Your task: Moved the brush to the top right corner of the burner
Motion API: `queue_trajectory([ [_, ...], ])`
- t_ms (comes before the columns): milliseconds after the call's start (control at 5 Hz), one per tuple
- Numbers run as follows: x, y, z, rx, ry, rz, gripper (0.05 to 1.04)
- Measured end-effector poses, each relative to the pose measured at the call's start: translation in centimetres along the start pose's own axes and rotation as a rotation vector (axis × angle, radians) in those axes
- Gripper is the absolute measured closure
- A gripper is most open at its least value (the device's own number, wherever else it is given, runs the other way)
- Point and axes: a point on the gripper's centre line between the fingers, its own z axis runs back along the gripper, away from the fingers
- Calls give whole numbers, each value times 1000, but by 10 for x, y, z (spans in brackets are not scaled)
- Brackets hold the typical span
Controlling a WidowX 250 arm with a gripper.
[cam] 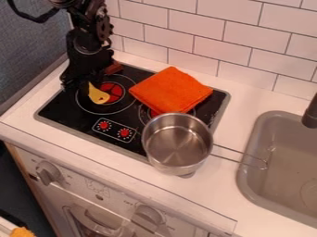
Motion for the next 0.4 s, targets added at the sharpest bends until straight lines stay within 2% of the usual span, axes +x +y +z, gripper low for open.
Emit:
queue_trajectory([
  [400, -10, -19, 54, -95, 6, -48, 759],
])
